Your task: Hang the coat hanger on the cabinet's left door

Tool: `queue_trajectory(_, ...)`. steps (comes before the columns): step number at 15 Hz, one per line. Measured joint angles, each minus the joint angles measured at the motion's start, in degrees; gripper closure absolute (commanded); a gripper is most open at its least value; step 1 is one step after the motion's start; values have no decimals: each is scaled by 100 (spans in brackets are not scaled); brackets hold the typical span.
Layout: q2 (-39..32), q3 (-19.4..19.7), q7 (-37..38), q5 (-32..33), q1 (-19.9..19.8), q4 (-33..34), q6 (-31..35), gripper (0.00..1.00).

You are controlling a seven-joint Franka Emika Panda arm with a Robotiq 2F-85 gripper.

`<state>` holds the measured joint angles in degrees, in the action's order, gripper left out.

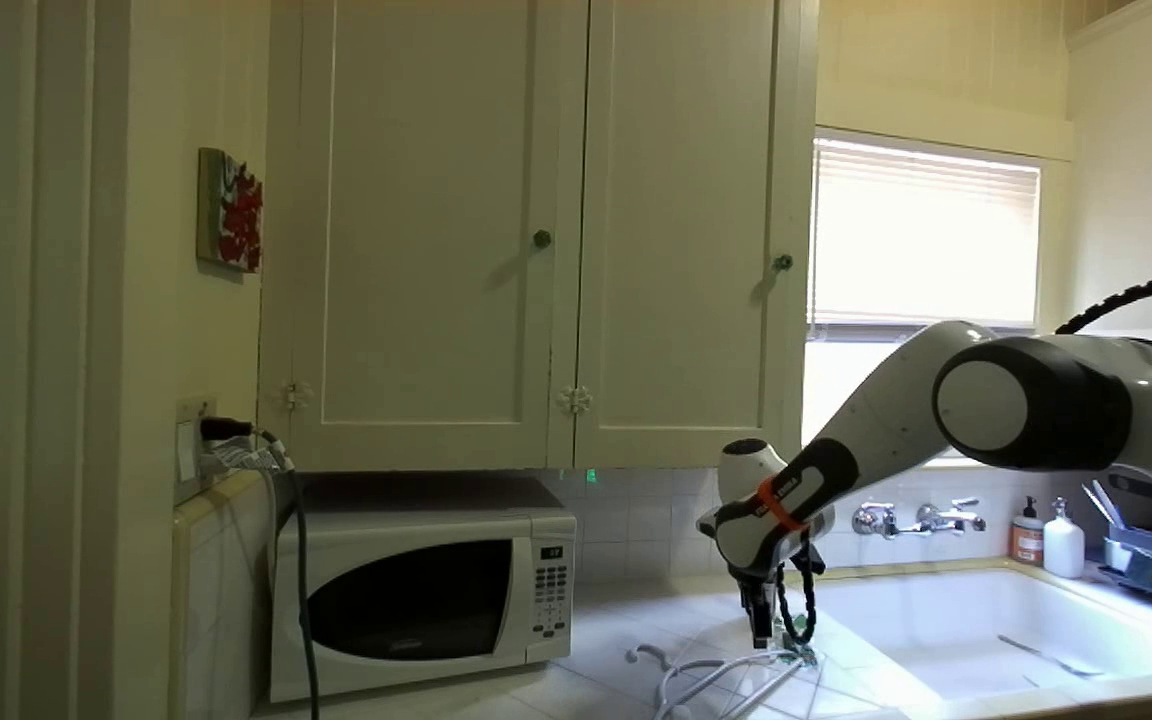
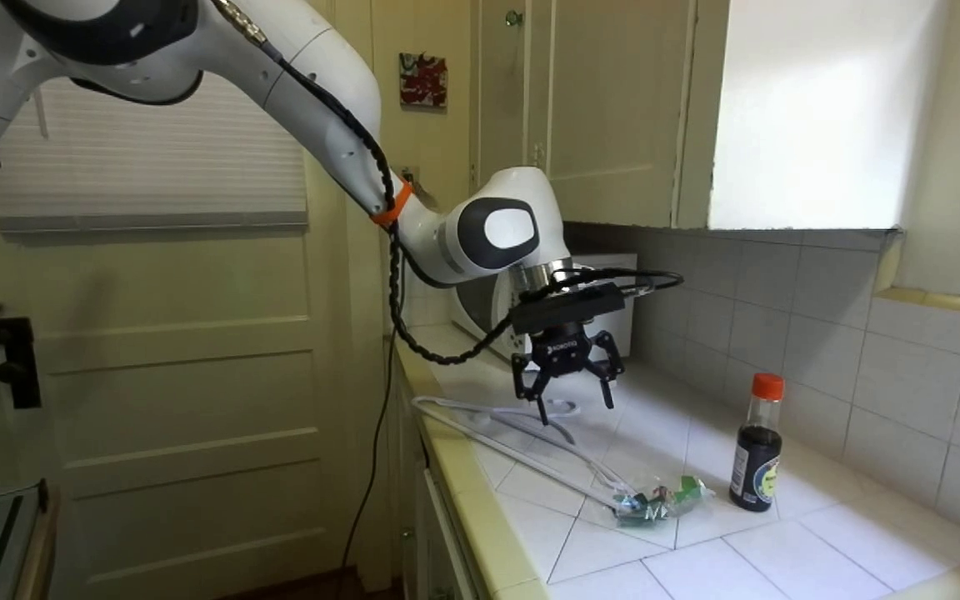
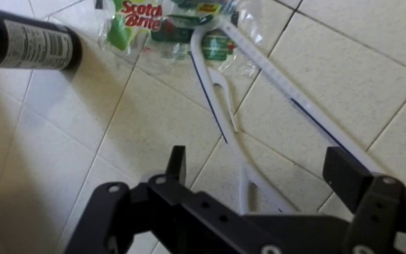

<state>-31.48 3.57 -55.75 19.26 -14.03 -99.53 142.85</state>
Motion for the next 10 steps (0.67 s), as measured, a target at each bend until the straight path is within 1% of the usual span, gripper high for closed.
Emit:
queue_trajectory(2,-68,-186,-620,-176,-211,-131,523,0)
queue_trajectory(3,-125,-328,-976,-345,-335,-152,671,0)
queue_trajectory(5,-256,-661,-1690,-765,-583,-140,725,0)
queue_trajectory(6,-323,-767,-1934,-928,-654,-120,707,0)
queue_trajectory(8,-422,-811,-2135,-1107,-675,-77,632,0)
queue_trajectory(10,-464,-777,-2141,-1203,-663,-1,442,0)
